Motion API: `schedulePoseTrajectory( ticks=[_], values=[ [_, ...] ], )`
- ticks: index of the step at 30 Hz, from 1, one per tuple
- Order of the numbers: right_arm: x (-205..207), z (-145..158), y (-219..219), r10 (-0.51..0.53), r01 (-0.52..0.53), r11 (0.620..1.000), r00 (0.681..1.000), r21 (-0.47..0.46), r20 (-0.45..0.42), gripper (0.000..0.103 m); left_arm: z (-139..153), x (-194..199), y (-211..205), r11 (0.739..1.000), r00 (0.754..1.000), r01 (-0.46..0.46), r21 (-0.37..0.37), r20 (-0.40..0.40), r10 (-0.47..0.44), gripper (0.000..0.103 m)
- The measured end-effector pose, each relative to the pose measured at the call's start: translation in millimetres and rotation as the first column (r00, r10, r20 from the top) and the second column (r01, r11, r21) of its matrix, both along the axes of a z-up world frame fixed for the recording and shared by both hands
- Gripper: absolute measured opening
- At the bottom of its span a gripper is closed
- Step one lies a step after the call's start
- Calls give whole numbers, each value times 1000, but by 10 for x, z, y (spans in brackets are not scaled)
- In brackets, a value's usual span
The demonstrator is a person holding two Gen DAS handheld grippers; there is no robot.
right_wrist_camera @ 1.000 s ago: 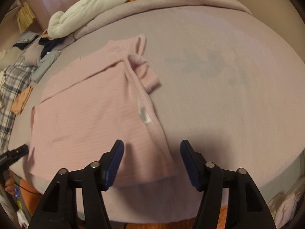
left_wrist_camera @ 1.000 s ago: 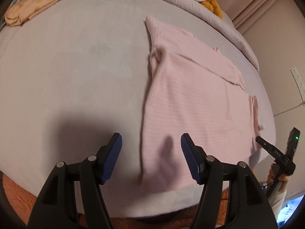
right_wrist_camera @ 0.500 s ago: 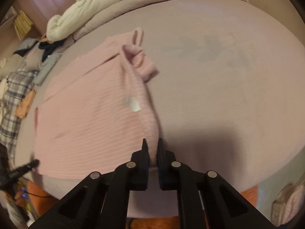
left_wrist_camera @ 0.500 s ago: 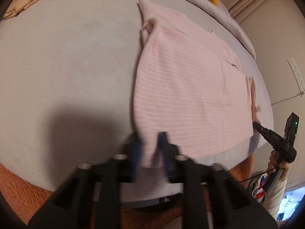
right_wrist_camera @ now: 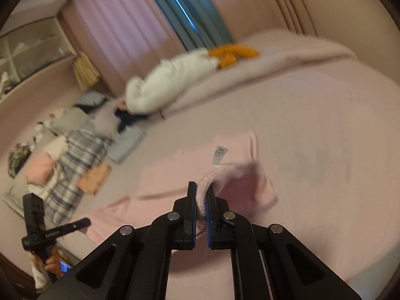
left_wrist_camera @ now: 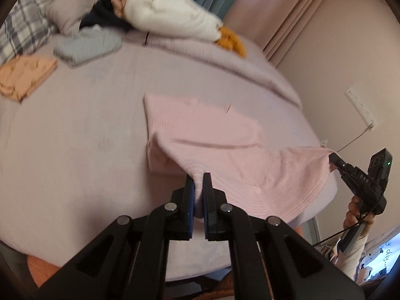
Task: Fold small clothes
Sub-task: 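Grasp the folded hem edge again with both grippers, then lift the hem and fold the shirt in half toward the collar with both grippers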
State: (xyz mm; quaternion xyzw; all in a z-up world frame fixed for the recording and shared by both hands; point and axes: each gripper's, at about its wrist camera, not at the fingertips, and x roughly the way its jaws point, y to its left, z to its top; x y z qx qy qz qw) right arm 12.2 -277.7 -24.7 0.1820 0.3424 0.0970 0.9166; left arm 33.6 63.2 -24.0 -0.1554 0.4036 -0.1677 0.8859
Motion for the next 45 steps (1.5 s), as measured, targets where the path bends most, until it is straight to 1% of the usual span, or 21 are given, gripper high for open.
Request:
schedulePoseTrajectory(
  ticks=[2,5,7,13,18,23,30,35,37,41,43,45],
  values=[
    [-61,129,15,-1,1,1000,999,4,45,7,108,-46,55,1000,1000,0,-3,22,0,5],
    [-112,213,13,-17,16,1000,997,8,80,7,214,-142,91,1000,999,2,-16,34,-1,5],
    [-157,231,7,-36,37,999,996,-5,84,7,242,-188,104,1000,1000,7,-26,28,-6,5],
    [-267,189,-9,-87,88,996,994,-16,58,7,226,-301,113,999,1000,24,-31,14,-24,5],
    [-385,210,-13,-104,105,994,993,-19,59,7,224,-355,114,999,1000,29,-32,12,-29,5],
    [-466,181,-41,-118,119,993,991,-5,57,7,185,-452,128,999,1000,20,-41,-5,-20,5],
    [-526,125,-110,-137,136,991,989,15,47,7,86,-575,100,999,999,6,-36,-34,-7,5],
    [-561,83,-142,-144,144,990,989,12,41,7,-19,-657,75,999,997,-8,-42,-73,5,5],
    [-565,72,-166,-144,143,989,989,24,37,7,-62,-678,59,999,996,-14,-42,-90,10,5],
    [-564,54,-194,-154,153,988,988,25,30,7,-163,-696,20,999,992,-8,-53,-130,2,5],
    [-567,43,-198,-151,150,988,988,31,28,7,-188,-696,25,998,990,-9,-66,-142,-1,5],
    [-566,38,-196,-148,148,989,989,26,28,7,-201,-691,40,998,989,-23,-61,-146,14,5]
  ],
)
